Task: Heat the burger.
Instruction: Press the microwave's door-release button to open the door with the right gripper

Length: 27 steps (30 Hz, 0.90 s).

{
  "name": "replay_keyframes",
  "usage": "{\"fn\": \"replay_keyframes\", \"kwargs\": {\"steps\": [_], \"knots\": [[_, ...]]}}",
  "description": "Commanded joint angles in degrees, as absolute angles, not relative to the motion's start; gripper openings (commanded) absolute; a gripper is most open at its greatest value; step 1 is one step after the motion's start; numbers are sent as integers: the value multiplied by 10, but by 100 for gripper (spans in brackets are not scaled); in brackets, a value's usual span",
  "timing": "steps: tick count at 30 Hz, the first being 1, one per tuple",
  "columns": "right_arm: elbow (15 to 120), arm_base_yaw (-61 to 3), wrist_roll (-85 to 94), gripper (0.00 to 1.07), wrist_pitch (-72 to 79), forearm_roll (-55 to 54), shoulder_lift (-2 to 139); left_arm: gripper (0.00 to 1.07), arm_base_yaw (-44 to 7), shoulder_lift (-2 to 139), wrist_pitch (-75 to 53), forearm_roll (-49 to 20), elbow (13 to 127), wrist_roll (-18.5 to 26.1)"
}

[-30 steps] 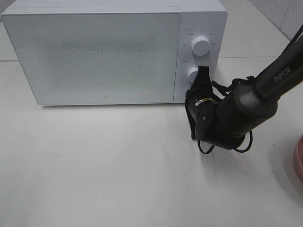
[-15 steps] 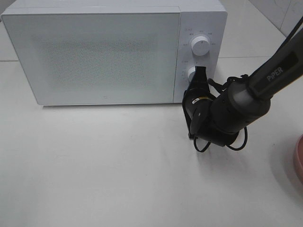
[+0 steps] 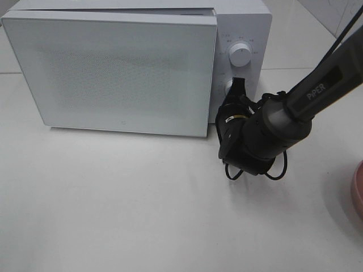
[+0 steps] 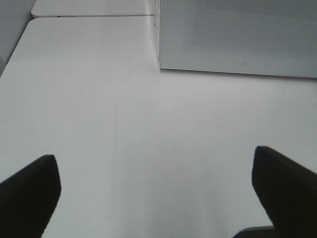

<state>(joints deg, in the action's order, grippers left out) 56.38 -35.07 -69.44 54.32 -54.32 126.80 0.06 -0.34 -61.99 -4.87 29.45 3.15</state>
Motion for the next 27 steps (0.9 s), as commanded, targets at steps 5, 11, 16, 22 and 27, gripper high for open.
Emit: {"fn": "replay_keyframes", "kwargs": {"steps": [5,11,16,22,27], "knots": [[614,-333,-700,0,636,-476,1275,98,0,-17,-612,-48,296,31],[603,-333,-700,0,631,-472,1267,98,0,-17,-612,-48,296,31],[587,-335,-698,0,627,-467,1259,98,0,-17,-612,-48,296,31],[578,-335,-701,0,600,-456,1254,98,0,-17,-612,-48,296,31],[555,-335,-697,0,594,-450,1235,98,0,-17,-612,-48,296,31]]}}
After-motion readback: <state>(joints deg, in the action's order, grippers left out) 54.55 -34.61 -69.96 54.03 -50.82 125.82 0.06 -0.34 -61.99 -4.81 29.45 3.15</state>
